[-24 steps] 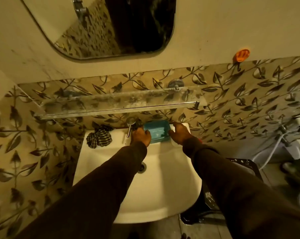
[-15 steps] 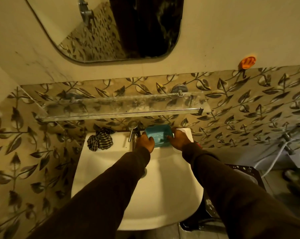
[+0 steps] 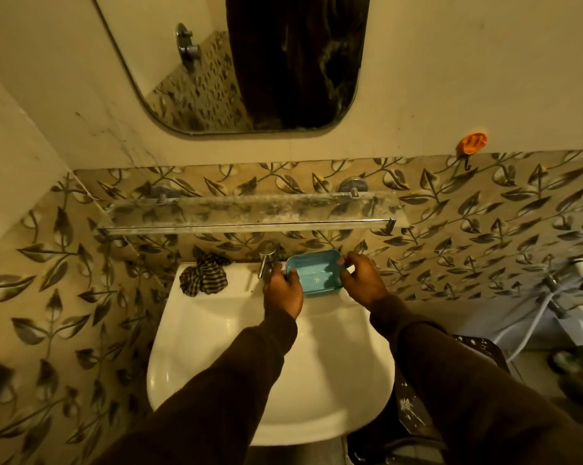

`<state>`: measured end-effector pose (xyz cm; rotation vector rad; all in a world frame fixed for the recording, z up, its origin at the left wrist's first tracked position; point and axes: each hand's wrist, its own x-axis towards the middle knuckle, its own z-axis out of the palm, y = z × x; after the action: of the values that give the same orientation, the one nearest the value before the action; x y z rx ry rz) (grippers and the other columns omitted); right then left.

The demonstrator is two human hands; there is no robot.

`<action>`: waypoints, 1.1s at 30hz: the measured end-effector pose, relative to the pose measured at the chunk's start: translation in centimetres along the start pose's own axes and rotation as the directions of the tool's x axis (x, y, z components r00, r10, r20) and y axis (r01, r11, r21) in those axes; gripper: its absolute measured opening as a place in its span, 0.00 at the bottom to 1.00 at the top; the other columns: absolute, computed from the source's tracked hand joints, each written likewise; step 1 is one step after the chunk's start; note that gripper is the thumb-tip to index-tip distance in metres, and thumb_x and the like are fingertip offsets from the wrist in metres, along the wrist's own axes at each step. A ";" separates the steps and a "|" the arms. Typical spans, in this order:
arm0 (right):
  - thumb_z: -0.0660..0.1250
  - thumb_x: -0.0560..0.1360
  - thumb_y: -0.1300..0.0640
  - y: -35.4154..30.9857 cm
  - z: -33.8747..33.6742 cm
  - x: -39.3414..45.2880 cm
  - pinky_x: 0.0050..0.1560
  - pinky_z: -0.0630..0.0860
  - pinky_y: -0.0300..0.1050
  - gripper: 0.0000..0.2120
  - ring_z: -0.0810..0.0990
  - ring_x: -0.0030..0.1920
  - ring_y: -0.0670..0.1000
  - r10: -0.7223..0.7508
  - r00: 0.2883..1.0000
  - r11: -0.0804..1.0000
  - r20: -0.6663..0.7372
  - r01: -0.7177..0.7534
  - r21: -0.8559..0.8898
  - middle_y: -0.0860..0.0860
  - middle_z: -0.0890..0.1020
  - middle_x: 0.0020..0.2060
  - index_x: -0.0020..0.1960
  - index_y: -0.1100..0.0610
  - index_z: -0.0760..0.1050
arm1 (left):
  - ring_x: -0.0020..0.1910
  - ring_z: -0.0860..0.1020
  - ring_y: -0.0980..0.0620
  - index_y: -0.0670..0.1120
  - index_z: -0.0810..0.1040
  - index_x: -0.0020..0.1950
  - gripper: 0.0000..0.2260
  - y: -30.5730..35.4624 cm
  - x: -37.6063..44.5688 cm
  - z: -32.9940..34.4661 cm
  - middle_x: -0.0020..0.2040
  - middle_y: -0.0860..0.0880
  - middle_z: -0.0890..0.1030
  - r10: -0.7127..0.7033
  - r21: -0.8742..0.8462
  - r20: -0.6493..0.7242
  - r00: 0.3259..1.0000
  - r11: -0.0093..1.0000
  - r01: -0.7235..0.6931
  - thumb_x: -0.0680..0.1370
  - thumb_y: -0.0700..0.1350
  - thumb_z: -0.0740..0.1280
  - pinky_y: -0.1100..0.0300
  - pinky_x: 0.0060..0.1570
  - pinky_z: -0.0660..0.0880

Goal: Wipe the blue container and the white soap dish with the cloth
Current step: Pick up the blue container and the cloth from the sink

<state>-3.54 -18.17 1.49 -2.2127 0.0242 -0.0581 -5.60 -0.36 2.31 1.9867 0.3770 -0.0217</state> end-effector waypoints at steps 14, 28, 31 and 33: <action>0.66 0.73 0.66 -10.0 1.6 -1.2 0.30 0.72 0.32 0.06 0.77 0.40 0.51 -0.282 0.945 0.943 0.165 0.241 0.231 0.55 0.76 0.49 0.48 0.57 0.72 | 0.57 0.77 0.40 0.50 0.78 0.63 0.36 -1.8 -0.8 -10.0 0.59 0.41 0.80 -0.370 -0.765 0.243 0.897 0.496 0.412 0.74 0.76 0.52 0.49 0.49 0.75; 0.62 0.80 0.56 -18.2 13.8 -0.1 0.30 0.77 0.46 0.04 0.79 0.35 0.52 -0.444 0.791 0.884 0.420 0.313 0.346 0.53 0.80 0.44 0.53 0.53 0.74 | 0.53 0.80 0.32 0.43 0.79 0.67 0.27 -7.8 -2.5 -23.0 0.61 0.35 0.81 -0.320 -0.857 0.360 0.876 0.257 0.446 0.77 0.60 0.62 0.45 0.50 0.81; 0.60 0.81 0.54 -18.7 16.8 1.2 0.38 0.78 0.50 0.06 0.78 0.38 0.49 -0.406 0.805 0.907 0.433 0.297 0.298 0.49 0.79 0.42 0.52 0.52 0.75 | 0.51 0.81 0.32 0.42 0.77 0.67 0.26 -9.0 -2.3 -24.9 0.61 0.34 0.81 -0.313 -0.891 0.343 0.886 0.192 0.413 0.80 0.60 0.59 0.47 0.39 0.82; 0.58 0.81 0.54 -18.7 18.3 2.2 0.49 0.78 0.56 0.08 0.78 0.44 0.51 -0.338 0.845 0.937 0.414 0.260 0.234 0.50 0.80 0.45 0.54 0.53 0.75 | 0.49 0.82 0.33 0.42 0.77 0.67 0.26 -9.5 -2.4 -25.8 0.58 0.34 0.82 -0.305 -0.908 0.318 0.898 0.176 0.381 0.80 0.59 0.59 0.47 0.41 0.82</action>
<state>-0.47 7.60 5.56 -1.9916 -0.5687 0.2715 -14.44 25.57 5.58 0.5831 0.6102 -0.1176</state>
